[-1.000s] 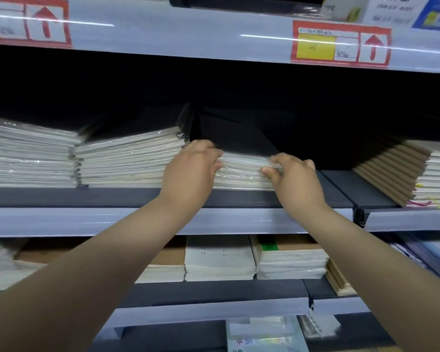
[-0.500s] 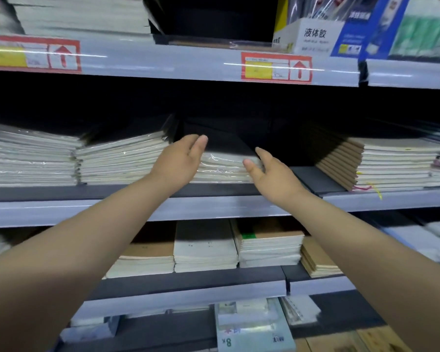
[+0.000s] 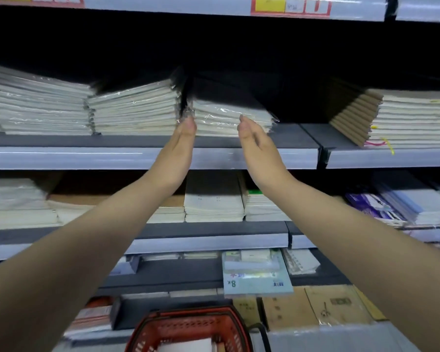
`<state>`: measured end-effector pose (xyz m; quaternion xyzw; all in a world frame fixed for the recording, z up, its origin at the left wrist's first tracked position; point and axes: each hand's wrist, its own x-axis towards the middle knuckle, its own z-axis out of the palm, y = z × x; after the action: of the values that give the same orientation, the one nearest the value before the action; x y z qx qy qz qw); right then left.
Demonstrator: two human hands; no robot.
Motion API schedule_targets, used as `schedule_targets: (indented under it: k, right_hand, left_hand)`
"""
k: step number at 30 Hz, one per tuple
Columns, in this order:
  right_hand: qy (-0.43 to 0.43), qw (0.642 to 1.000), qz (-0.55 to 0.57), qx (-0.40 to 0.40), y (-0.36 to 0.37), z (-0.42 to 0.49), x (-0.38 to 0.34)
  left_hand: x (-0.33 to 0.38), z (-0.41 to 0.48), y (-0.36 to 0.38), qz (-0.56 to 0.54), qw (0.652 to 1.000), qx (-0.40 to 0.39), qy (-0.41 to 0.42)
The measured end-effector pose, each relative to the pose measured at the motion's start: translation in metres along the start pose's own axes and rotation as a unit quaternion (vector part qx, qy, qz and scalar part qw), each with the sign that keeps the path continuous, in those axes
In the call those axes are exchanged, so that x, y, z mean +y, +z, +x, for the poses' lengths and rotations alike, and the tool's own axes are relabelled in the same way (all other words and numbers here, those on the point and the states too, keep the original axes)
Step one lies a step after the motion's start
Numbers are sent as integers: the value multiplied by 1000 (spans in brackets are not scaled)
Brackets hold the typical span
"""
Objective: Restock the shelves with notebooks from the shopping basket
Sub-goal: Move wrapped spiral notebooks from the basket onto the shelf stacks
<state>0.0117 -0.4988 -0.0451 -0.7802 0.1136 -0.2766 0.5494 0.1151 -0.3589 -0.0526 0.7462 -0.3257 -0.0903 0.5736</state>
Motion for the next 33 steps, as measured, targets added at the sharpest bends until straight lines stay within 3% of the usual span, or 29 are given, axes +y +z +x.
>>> schedule_targets:
  k: [6, 19, 33]
  right_hand:
    - [25, 999, 38, 5, 32, -24, -3]
    - [127, 990, 20, 50, 119, -94, 35]
    - [340, 939, 35, 36, 154, -150, 156]
  left_hand:
    - [-11, -32, -7, -7, 1000, -20, -5]
    - [-92, -102, -31, -50, 987, -102, -110]
    - [-204, -179, -3, 4, 957, -153, -248]
